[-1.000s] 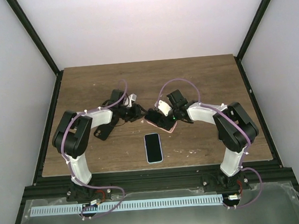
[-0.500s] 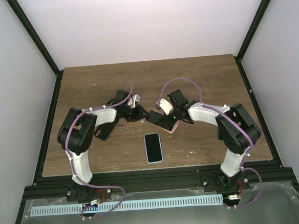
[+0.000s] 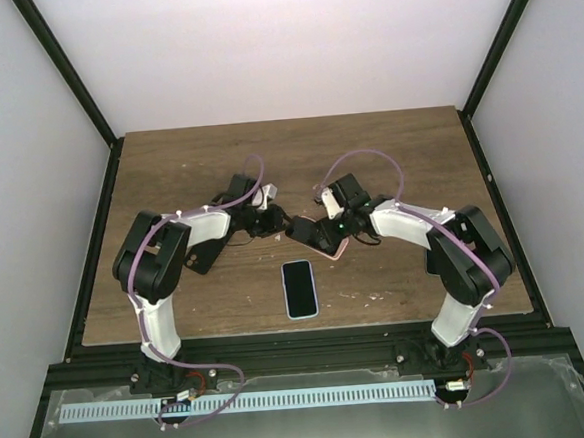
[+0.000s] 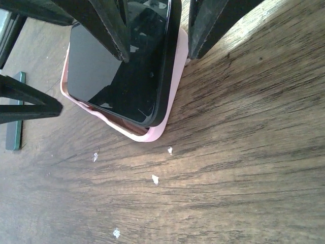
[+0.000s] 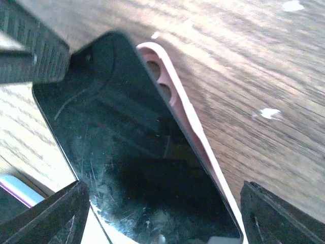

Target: Put the phone into the phone case

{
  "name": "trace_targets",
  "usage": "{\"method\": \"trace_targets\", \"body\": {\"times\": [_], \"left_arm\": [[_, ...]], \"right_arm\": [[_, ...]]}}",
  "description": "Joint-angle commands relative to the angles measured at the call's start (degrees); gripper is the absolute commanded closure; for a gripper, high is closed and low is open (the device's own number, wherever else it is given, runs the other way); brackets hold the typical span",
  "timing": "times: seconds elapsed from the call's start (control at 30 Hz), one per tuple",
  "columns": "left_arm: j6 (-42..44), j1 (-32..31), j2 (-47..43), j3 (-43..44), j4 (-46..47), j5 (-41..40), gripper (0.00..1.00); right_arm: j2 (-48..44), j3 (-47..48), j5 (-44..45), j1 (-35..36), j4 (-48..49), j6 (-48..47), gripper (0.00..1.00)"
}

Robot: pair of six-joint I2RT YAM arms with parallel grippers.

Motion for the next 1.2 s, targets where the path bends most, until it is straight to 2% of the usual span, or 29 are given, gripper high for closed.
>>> {"method": "trace_targets", "body": {"times": [0.0,0.17,0.3,0.43,0.53,0.67,0.8,0.97,1.17], "left_arm": [[1.74,-0.22,0.71,1.25,0.59,-0.22,0.67],[2.18,-0.32,1.67,2.26,1.97,0.98,0.71],[2.86,-0.26,2.34,3.05,1.91,1.08,0.72],[3.35,-0.40,2.29,3.13,2.07,1.08,0.74],[3.59,-0.41,2.42,3.25,1.50,0.68,0.73],[4.50,-0.41,1.78,3.38,-0.32,-1.27,0.64],[5.86,-0.50,1.28,3.50,-2.50,-3.22,0.64],[6.09,-0.61,1.53,2.88,-0.94,-1.80,0.74],[5.91,-1.01,2.90,3.72,1.51,0.10,0.91]], "right_arm": [[-4.52,0.15,4.74,0.22,-2.07,21.06,0.19],[-7.72,-3.62,6.26,0.23,-3.51,38.01,0.31],[-10.89,-10.52,3.47,0.17,1.98,48.14,0.36],[-12.51,-15.23,4.08,0.23,5.48,54.42,0.43],[-12.07,-16.10,4.35,0.31,5.80,56.85,0.43],[-11.90,-17.41,5.24,0.26,8.00,58.03,0.44],[-11.45,-16.59,6.10,0.26,8.31,56.88,0.49],[-9.81,-15.09,6.38,0.26,8.63,54.58,0.56],[-8.81,-15.38,5.89,0.35,10.46,52.59,0.60]]}}
